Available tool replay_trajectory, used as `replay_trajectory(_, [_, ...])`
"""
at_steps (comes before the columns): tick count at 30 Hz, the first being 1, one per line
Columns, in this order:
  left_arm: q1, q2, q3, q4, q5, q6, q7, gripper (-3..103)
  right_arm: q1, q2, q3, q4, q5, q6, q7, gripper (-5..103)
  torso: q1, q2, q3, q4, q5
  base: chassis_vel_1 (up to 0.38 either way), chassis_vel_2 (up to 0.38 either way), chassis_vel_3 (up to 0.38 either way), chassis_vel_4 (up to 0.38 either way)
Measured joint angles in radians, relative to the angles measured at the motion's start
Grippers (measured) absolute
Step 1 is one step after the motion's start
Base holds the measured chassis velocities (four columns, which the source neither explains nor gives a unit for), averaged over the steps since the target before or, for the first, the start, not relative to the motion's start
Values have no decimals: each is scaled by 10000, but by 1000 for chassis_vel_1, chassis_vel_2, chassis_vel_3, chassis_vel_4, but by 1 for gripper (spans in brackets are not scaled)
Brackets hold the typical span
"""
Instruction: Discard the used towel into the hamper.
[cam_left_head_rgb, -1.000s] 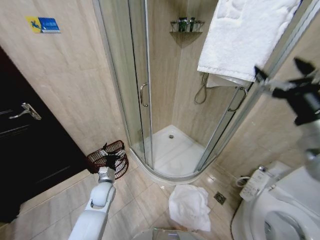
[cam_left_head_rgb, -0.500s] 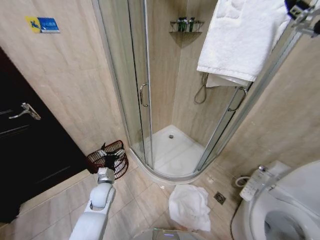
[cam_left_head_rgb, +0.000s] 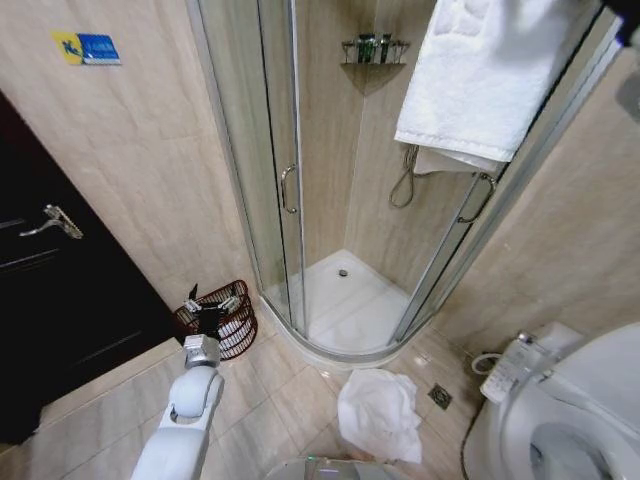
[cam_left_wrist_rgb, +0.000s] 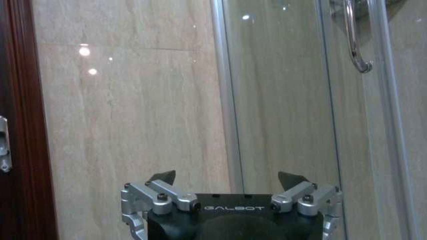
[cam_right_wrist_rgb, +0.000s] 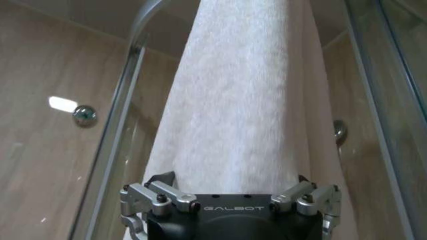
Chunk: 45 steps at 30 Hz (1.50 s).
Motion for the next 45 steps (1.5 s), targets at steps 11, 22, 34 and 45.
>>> replay_trajectory(11, [25, -22, 18, 99, -27, -107, 10, 100, 1853, 1469, -1748, -1446, -389, 12, 902, 100, -2, -4, -2, 3, -2, 0, 0, 0, 0])
replay_trajectory(22, [-18, 172, -64, 201, -215, -180, 6, 100, 1811, 2012, -1850, -2207, -585, 251, 784, 81, -3, -6, -3, -1, 3, 0, 0, 0, 0])
replay_trajectory(34, [76, 202, -288, 269, -485, -355, 20, 100, 1839, 2551, -1941, -2538, -556, 345, 799, 49, -3, -7, -4, 3, 0, 0, 0, 0, 0])
replay_trajectory(45, [79, 203, -303, 396, -545, -521, 36, 100, 1763, 2360, -1994, -2555, -510, 370, 800, 22, -4, -8, -5, 2, 2, 0, 0, 0, 0])
